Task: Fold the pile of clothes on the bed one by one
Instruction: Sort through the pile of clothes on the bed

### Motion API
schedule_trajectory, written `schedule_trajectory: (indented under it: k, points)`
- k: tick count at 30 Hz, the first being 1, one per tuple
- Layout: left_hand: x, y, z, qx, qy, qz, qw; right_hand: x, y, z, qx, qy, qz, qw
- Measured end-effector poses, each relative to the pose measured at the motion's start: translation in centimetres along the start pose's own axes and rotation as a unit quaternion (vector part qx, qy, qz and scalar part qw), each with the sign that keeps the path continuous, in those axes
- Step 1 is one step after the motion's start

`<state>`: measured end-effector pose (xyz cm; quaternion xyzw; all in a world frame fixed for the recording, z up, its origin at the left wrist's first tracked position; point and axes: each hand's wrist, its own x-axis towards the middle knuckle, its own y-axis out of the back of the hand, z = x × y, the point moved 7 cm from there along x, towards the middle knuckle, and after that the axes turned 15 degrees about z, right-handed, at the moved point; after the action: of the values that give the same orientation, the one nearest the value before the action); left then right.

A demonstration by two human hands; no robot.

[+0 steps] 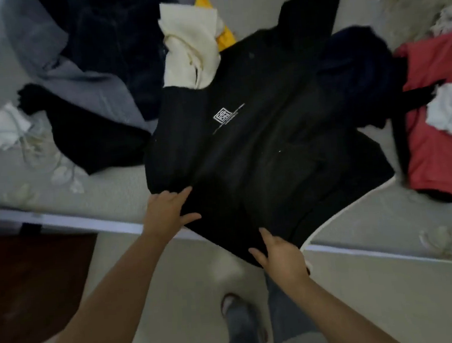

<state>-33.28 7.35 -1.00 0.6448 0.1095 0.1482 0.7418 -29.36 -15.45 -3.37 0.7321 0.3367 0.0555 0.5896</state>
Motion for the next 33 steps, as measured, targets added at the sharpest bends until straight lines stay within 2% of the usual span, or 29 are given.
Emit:
schedule_trajectory:
  k: [2,5,7,10,11,14,17,23,27,30,33]
  points:
    - [-2.6,-3.0,-1.5,0.047,0.017,-0.056,0.997,-1.2,-4.0,-0.8,-0.026,0.002,-0.041,0.999]
    - [-5.0,-5.5,-2.8,0.077,0.026,-0.099,0.992,-1.5,-7.1,-1.3,-0.058,0.013,-0.101,0.993]
    - [-6.0,-5.6,-3.8,0.087,0.051,-0.119,0.988,0.0,-6.4,-1.1,-0.101,0.02,-0.094,0.99]
    - [-5.4,-3.2,-3.2,0.047,-0.002,-0.037,0.998,4.5,-2.3,-1.8,-0.136,0.038,0.014,0.99]
    - [-4.6,-2.3,-3.2,0.015,0.001,0.006,1.0,6.4,-0.8,-2.2,-0.132,0.045,0.047,0.989]
    - [-0.3,-0.5,-3.3,-0.049,0.033,0.054,0.997,13.0,3.3,-3.8,-0.104,0.061,0.116,0.986]
    - [5.5,0.8,-4.8,-0.049,0.095,0.105,0.989,20.7,6.2,-5.9,-0.092,0.103,0.151,0.979]
    - [16.3,-1.2,-9.2,-0.127,0.245,0.113,0.954,36.3,9.8,-8.0,-0.106,0.14,0.188,0.966]
    - [20.2,-4.0,-11.0,-0.223,0.251,0.082,0.938,44.2,9.9,-9.0,-0.141,0.179,0.141,0.963]
    - [20.3,-6.1,-11.5,-0.344,0.289,0.047,0.892,47.5,8.2,-9.9,-0.148,0.24,0.078,0.956]
    - [19.9,-7.2,-12.2,-0.385,0.328,0.04,0.862,48.5,6.5,-10.4,-0.135,0.274,0.012,0.952]
